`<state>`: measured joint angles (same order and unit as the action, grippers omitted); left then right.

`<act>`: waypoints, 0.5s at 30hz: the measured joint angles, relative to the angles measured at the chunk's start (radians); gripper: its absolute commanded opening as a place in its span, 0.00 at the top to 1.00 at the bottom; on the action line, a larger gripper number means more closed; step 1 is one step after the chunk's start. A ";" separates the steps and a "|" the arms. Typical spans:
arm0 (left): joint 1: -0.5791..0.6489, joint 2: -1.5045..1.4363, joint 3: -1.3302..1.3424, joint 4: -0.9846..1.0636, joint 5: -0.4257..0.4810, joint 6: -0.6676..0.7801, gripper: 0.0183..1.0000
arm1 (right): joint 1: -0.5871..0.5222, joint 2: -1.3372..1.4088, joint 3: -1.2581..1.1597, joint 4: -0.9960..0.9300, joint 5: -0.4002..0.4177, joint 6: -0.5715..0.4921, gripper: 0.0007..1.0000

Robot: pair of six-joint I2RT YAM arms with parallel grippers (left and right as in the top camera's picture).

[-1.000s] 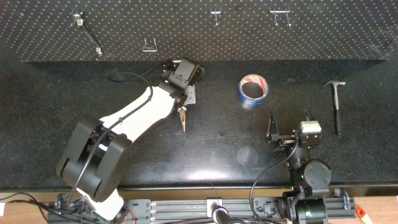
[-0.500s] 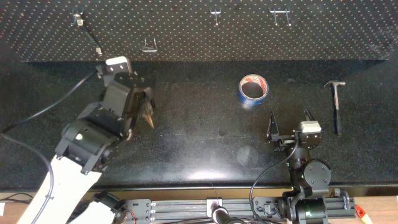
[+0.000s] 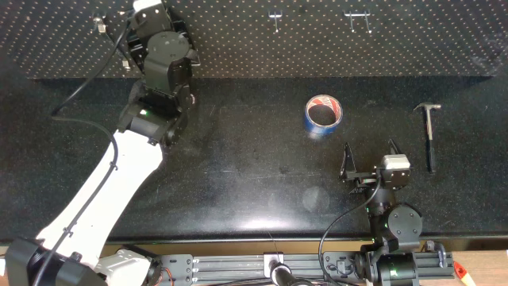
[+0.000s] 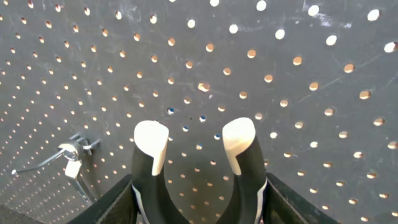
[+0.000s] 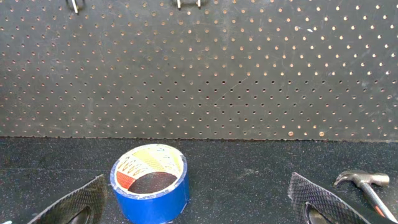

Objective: Place Tools Onto Pegboard

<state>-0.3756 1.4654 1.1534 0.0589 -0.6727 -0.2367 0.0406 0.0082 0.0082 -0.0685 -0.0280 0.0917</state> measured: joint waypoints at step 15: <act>0.000 0.171 0.000 0.099 0.078 0.008 0.99 | 0.000 0.000 0.000 0.000 0.000 0.000 0.05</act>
<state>-0.3756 1.6360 1.1534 0.1577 -0.5945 -0.2283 0.0406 0.0082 0.0082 -0.0685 -0.0277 0.0917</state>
